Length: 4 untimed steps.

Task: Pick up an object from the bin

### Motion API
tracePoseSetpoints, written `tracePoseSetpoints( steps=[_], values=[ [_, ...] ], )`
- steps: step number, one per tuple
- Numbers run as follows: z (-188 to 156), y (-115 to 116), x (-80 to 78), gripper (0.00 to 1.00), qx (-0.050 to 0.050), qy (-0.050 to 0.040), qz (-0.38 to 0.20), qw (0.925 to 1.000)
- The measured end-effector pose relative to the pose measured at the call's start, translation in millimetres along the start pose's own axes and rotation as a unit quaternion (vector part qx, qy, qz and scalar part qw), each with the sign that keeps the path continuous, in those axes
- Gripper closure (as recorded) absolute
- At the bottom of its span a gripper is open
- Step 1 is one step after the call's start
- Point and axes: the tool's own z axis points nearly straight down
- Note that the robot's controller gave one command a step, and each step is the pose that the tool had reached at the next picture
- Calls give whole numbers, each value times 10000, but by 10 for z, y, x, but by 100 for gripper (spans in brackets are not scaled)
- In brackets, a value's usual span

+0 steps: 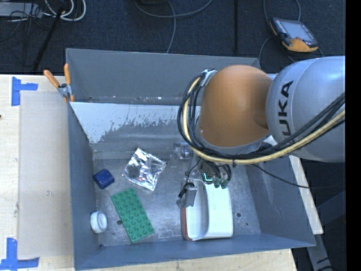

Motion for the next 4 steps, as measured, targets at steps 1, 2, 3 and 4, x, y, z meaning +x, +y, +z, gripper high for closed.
tracePoseSetpoints(
  steps=[1,2,3,4],
  values=[
    [447,870,-163,0,-17,-28,29,10000],
    [1568,720,-70,0,4,-24,-1594,9872],
    [1528,1029,201,0,1,-72,-3455,9384],
    [1509,1023,184,100,3,-83,-3431,9393]
  ],
)
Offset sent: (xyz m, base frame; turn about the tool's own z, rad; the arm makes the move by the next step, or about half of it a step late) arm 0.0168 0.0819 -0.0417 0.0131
